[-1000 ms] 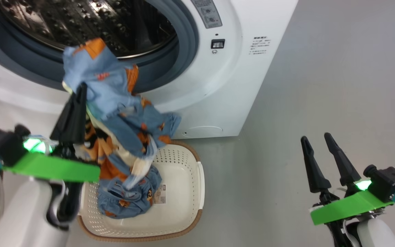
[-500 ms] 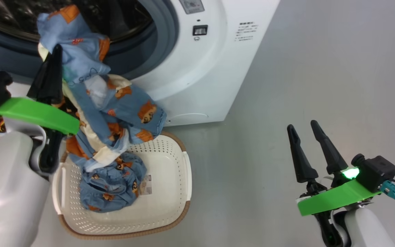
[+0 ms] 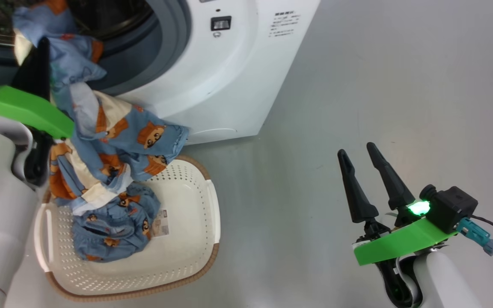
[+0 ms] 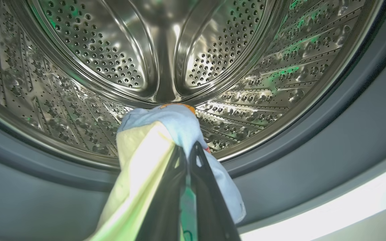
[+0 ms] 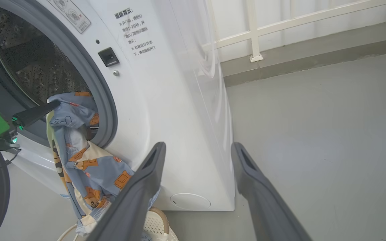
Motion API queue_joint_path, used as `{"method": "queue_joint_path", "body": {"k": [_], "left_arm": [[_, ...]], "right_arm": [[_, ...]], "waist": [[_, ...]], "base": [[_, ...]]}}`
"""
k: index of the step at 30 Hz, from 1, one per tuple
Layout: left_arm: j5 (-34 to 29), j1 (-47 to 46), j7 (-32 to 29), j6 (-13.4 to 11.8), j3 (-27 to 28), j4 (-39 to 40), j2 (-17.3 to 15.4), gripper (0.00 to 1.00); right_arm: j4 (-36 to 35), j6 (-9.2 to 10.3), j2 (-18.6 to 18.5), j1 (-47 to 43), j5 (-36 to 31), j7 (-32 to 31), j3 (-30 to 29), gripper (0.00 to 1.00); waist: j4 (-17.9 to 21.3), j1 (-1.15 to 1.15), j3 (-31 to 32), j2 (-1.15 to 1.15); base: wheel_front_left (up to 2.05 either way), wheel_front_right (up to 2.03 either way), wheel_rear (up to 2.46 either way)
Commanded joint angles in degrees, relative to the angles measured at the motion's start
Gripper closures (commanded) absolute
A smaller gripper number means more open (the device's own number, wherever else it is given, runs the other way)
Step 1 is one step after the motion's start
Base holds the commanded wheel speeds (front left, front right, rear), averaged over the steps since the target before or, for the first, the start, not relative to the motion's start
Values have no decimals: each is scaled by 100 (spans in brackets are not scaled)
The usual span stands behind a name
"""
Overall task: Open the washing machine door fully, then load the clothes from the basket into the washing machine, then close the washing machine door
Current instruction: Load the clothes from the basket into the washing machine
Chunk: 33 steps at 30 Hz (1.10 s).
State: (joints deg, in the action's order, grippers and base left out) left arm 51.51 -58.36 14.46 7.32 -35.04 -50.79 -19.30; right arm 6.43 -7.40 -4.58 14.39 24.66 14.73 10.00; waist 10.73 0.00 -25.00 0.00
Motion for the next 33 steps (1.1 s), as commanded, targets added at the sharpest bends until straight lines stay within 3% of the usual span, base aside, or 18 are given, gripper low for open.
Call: {"method": "queue_joint_path", "body": {"k": [1, 8, 15, 20, 23, 31, 32, 33], "left_arm": [[67, -255, 39, 17, 53, -4, -261, 100], [141, -820, 50, 17, -64, -289, -424, 100], [-704, -1018, 52, 16, 1174, 393, -566, 100], [-1415, -673, 53, 16, 1976, 847, -332, 100], [-1466, -478, 53, 16, 1801, 496, -165, 100], [-1249, -663, 53, 16, 1256, -68, -197, 100], [-1213, -698, 53, 16, 1205, -109, -207, 66], [-1181, -730, 53, 16, 1160, -143, -220, 49]], "right_arm": [[-123, -9, 53, 99, -77, 27, 139, 0], [-126, -9, 110, 182, -72, 27, 215, 0], [-183, -9, 144, 229, -96, 27, 168, 0], [-188, -9, 158, 270, -100, 27, 164, 0], [-170, -9, 163, 281, -94, 27, 187, 0], [-175, -9, 168, 277, -63, 27, 201, 0], [-176, -9, 168, 274, -56, 27, 198, 0], [-177, -9, 168, 271, -50, 27, 197, 0]], "waist": [[87, 0, -80, 0], [228, 0, -227, 0], [265, 0, -387, 0], [279, 0, -441, 0], [288, 0, -416, 0], [285, 0, -404, 0], [281, 0, -404, 0], [278, 0, -403, 0]], "base": [[0, 0, 0], [0, 0, 0], [0, 0, 0], [0, 0, 0], [0, 0, 0], [0, 0, 0], [0, 0, 0], [0, 0, 0]]}}
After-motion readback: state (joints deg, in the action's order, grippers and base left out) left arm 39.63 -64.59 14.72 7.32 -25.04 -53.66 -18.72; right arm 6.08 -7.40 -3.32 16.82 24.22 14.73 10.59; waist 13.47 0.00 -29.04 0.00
